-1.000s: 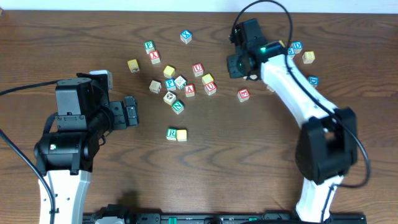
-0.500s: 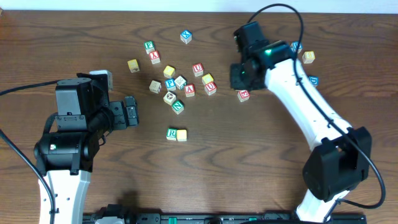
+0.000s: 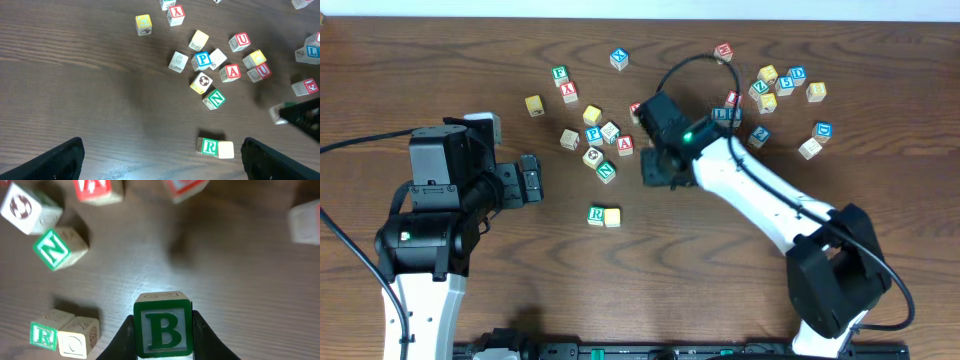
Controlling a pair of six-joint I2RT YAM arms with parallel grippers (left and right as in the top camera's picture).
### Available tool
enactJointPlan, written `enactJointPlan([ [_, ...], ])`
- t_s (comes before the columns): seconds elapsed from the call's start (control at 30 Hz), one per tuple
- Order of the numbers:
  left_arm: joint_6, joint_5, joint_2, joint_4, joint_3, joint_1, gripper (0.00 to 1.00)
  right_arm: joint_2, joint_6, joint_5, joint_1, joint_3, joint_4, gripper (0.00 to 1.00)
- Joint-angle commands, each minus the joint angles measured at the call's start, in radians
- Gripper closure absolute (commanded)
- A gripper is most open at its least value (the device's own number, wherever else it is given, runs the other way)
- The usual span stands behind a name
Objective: Spell out ROBOT
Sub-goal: 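Lift and carry the B block with the right gripper toward the O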
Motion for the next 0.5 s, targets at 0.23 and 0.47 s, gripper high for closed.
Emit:
enactJointPlan([
  [0.23, 0.006, 0.013, 0.001, -0.002, 0.021, 0.005, 0.02, 0.000, 0.087, 0.036, 0.134, -0.077, 0.051, 0.96],
  [0.47, 0.006, 0.013, 0.001, -0.002, 0.021, 0.005, 0.01, 0.001, 0.164, 0.146, 0.208, -0.106, 0.051, 0.94],
])
